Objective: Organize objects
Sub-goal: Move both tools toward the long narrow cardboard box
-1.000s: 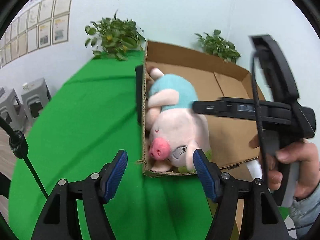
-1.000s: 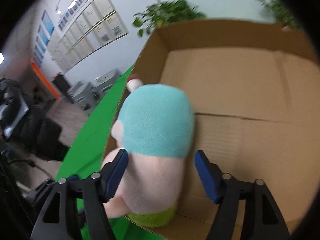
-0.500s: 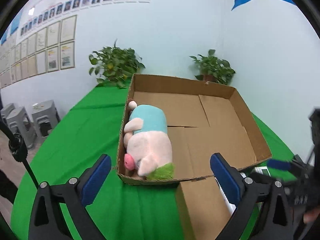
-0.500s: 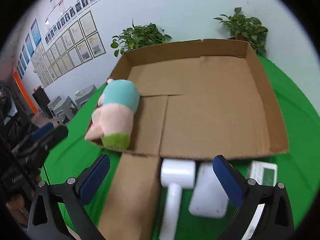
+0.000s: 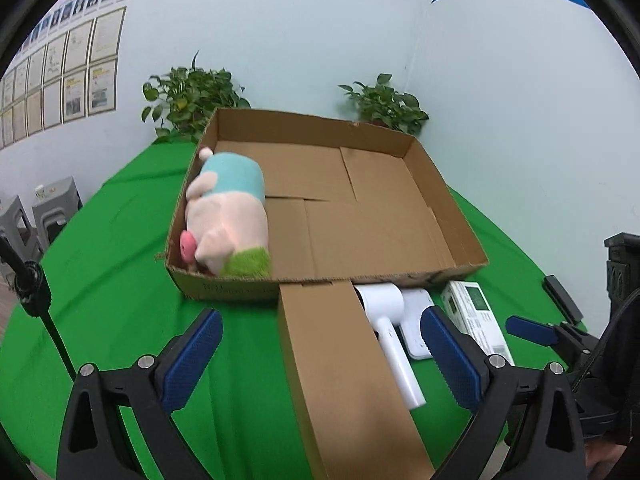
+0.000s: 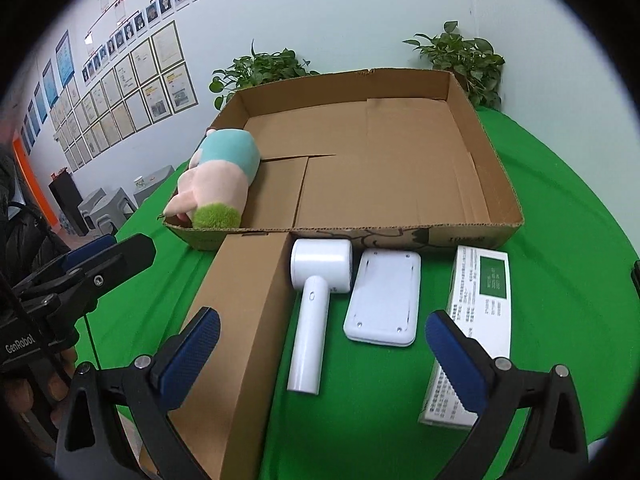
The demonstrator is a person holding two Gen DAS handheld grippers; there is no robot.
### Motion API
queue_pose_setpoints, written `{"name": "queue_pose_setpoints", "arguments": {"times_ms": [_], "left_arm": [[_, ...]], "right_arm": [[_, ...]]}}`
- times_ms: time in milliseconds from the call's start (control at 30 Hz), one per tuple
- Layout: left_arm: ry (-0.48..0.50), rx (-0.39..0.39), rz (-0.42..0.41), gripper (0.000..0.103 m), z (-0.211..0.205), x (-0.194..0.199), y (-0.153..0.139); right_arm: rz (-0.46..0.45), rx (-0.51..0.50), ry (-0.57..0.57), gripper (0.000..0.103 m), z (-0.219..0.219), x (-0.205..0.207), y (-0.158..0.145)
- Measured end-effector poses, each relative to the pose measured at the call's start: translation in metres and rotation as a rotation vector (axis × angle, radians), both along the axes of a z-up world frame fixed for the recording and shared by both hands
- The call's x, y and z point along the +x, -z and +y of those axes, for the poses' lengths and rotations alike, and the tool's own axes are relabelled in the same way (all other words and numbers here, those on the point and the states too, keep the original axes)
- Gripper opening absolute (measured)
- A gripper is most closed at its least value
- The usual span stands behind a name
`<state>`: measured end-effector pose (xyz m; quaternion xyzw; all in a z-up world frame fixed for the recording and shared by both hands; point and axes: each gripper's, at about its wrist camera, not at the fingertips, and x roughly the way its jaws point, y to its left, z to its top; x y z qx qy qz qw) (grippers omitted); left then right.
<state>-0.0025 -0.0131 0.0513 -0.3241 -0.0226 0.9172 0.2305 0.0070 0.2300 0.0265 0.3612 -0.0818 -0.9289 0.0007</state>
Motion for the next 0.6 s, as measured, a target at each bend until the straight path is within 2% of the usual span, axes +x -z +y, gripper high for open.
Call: {"name": "queue_pose_setpoints", "arguments": {"times_ms": [167,300,600], "left_arm": [[0.024,0.047,-0.041,0.1,-0.005,0.007,0.004],[0.043,0.049,-0.046,0.1,-0.003,0.014,0.005],[0.105,0.08,-0.111,0.1,-0.003,0.016,0.017]], "right_arm": [[0.009,-0.007,-0.051,0.102,-0.011,0.012,0.002],[0.023,-0.019,-0.08,0.102,-0.016,0.017,0.002],[0.012,-0.074,-0.118,0.102,-0.018,0.028,0.008]]}}
